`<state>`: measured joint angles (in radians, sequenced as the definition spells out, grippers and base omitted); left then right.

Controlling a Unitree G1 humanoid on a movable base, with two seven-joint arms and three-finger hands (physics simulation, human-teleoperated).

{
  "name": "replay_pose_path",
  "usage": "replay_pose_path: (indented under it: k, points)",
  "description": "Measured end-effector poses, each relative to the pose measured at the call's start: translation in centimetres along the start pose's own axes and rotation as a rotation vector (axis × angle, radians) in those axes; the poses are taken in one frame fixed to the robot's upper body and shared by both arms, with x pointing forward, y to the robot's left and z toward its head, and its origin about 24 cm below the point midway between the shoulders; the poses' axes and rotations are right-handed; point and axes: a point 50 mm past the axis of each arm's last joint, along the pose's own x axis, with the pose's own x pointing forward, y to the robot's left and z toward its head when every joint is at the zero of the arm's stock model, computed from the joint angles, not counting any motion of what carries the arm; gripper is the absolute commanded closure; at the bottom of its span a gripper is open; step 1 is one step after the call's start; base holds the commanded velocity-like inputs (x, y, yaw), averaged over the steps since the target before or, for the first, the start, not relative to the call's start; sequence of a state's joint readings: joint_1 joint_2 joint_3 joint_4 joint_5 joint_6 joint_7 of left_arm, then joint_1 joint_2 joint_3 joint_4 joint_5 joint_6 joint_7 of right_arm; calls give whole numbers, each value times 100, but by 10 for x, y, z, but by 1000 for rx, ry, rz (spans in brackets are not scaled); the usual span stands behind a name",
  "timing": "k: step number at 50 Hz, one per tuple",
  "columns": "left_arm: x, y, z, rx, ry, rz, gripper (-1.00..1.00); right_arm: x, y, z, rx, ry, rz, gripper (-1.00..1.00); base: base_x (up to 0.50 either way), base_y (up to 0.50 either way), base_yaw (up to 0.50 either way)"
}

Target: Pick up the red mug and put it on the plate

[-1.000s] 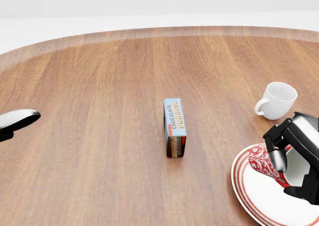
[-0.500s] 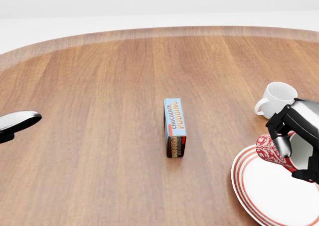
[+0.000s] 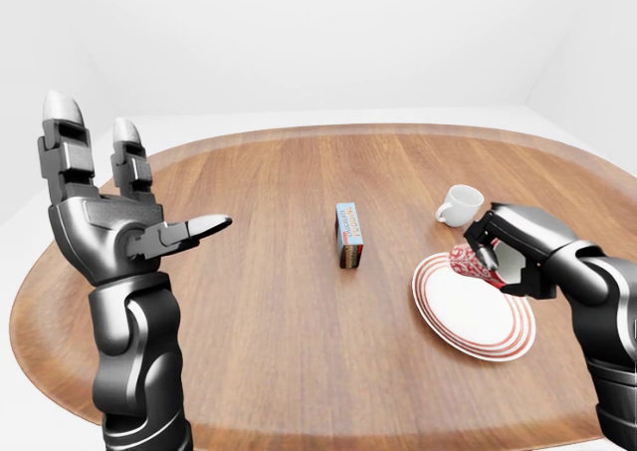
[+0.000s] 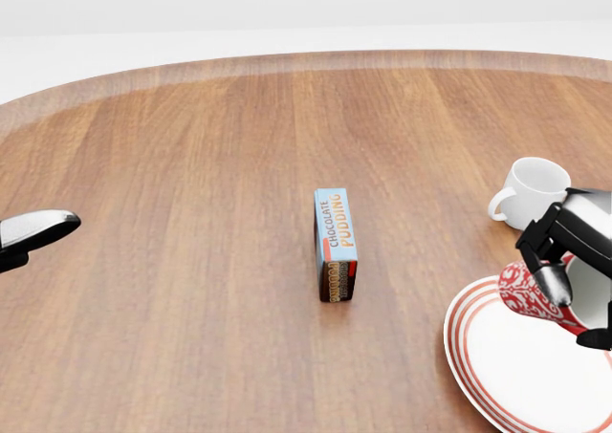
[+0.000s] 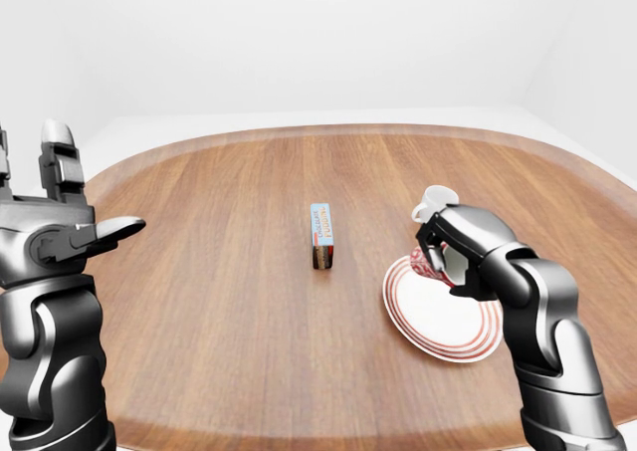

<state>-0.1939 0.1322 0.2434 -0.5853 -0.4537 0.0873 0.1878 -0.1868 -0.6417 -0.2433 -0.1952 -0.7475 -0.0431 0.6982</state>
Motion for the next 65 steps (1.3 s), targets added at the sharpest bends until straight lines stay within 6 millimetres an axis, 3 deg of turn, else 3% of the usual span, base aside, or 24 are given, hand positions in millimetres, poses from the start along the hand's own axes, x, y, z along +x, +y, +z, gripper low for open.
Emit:
replay_pose_path:
  k: [20, 41, 65]
  points:
    - [0, 0, 0, 1, 1, 1, -95, -10, 7, -1, -14, -12, 98, 100, 0, 0, 0]
    - [-1, -1, 2, -3, -6, -1, -95, -5, 22, 1, -51, -39, 183, 100, 0, 0, 0]
    - [-1, -1, 0, -2, -1, -3, -94, -11, 18, -9, -125, -38, 257, 100, 0, 0, 0]
